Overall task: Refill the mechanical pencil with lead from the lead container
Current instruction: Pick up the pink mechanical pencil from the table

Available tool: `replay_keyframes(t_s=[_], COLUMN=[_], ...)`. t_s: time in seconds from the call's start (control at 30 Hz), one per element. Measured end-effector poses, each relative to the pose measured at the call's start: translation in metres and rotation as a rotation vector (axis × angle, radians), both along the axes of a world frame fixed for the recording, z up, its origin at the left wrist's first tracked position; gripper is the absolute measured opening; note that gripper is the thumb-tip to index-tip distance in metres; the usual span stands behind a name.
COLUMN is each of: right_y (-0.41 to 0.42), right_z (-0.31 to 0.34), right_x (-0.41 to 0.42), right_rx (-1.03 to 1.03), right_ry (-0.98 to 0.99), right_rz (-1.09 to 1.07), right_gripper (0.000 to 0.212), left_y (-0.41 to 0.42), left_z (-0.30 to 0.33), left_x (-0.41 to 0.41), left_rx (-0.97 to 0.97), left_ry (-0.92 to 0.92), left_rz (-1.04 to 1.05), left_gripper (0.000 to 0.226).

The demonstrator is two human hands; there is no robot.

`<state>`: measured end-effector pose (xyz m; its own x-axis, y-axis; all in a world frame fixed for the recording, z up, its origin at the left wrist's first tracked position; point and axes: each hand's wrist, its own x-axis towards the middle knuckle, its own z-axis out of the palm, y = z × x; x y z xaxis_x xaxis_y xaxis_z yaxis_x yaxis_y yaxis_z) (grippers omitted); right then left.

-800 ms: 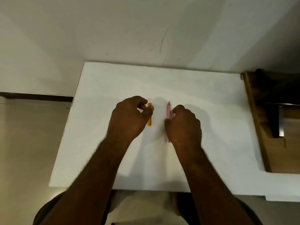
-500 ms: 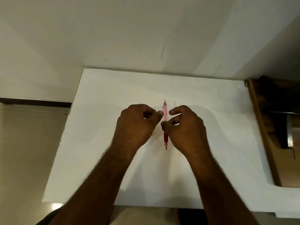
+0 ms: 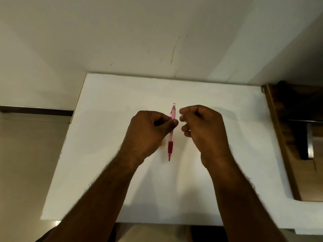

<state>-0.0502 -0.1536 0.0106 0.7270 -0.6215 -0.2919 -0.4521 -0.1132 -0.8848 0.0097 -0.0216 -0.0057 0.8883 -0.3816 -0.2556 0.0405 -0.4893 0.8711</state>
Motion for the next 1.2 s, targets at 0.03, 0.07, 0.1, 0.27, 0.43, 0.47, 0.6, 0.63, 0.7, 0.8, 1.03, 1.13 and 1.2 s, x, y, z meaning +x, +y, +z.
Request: replay_keyframes(t_s=[0.03, 0.07, 0.1, 0.27, 0.43, 0.47, 0.6, 0.63, 0.7, 0.8, 1.03, 1.13, 1.2], right_y=[0.000, 0.002, 0.003, 0.004, -0.001, -0.004, -0.022, -0.025, -0.026, -0.021, -0.009, -0.012, -0.017], right_z=[0.001, 0.001, 0.001, -0.004, -0.003, -0.003, -0.011, -0.014, -0.020, -0.029, -0.036, -0.033, -0.028], right_x=[0.003, 0.005, 0.006, 0.009, 0.010, 0.010, 0.007, 0.005, 0.001, 0.001, 0.003, 0.002, 0.001], right_rx=[0.021, 0.027, 0.027, 0.003, 0.084, 0.101, -0.173, -0.287, -0.468, -0.588, -0.720, -0.702, -0.685], right_ry=[-0.017, -0.025, -0.030, -0.046, -0.104, -0.117, -0.006, 0.060, 0.200, 0.369, 0.459, 0.459, 0.395], right_rz=[-0.034, -0.047, -0.046, -0.038, -0.113, -0.140, -0.140, -0.117, -0.061, 0.020, 0.082, 0.094, 0.062], right_gripper=[0.012, 0.015, 0.018, 0.017, 0.015, 0.015, 0.018, 0.020, 0.026, 0.028, 0.025, 0.030, 0.030], left_y=[-0.001, -0.002, -0.003, -0.005, -0.005, -0.006, -0.006, -0.005, -0.004, -0.004, -0.004, -0.003, -0.003], left_z=[0.000, 0.001, 0.001, 0.001, 0.002, 0.002, 0.003, 0.002, 0.001, 0.000, -0.002, -0.002, -0.002], left_x=[-0.001, -0.002, -0.003, -0.005, -0.007, -0.008, -0.007, -0.006, -0.005, -0.005, -0.005, -0.004, -0.004], left_rx=[0.012, 0.024, 0.034, 0.049, 0.081, 0.090, 0.039, 0.026, 0.009, 0.010, 0.037, 0.042, 0.047], left_ry=[-0.002, -0.001, -0.003, 0.004, 0.009, 0.012, 0.043, 0.051, 0.067, 0.068, 0.062, 0.064, 0.065], left_rz=[-0.012, -0.026, -0.038, -0.051, -0.097, -0.104, -0.052, -0.042, -0.031, -0.033, -0.036, -0.037, -0.040], left_gripper=[0.021, 0.020, 0.018, 0.020, 0.022, 0.023, 0.023, 0.023, 0.022, 0.023, 0.024, 0.025, 0.025])
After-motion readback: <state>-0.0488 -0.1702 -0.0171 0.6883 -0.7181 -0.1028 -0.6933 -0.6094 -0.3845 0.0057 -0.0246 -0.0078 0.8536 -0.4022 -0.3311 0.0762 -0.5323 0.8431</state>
